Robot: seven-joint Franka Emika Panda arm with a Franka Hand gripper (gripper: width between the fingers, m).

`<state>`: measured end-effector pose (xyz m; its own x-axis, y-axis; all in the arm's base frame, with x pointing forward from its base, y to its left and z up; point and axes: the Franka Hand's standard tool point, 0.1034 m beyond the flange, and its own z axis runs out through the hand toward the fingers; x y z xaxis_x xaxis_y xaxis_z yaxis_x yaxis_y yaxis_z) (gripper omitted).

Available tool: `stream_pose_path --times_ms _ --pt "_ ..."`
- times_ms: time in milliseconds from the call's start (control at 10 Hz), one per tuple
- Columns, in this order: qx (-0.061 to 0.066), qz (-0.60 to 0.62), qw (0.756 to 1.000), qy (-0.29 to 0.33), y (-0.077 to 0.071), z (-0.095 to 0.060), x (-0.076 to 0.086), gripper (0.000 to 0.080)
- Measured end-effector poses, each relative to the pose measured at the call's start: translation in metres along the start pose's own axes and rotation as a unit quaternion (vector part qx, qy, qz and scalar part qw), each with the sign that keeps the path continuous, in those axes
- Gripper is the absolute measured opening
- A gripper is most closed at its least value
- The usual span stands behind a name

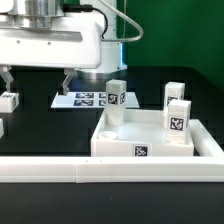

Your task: Assemble square table

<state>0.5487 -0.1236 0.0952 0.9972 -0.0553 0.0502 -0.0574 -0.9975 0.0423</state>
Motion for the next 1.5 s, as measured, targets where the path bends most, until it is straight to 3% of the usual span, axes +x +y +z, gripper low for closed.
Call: stream_pose_path --times_ms 600,900,1200,1500 --pt "-0.006 0.01 1.0 -0.005 0.044 0.004 -0.009 0.0649" --pt "-0.01 -0.002 1.0 -0.012 0.077 0.009 -0.025 0.0649" --pt "-0.011 -0.004 1.0 -0.014 0.08 0.012 -0.031 0.0649" --pt "-0.009 -0.004 1.0 -0.021 0.081 0.016 -0.048 0.0649"
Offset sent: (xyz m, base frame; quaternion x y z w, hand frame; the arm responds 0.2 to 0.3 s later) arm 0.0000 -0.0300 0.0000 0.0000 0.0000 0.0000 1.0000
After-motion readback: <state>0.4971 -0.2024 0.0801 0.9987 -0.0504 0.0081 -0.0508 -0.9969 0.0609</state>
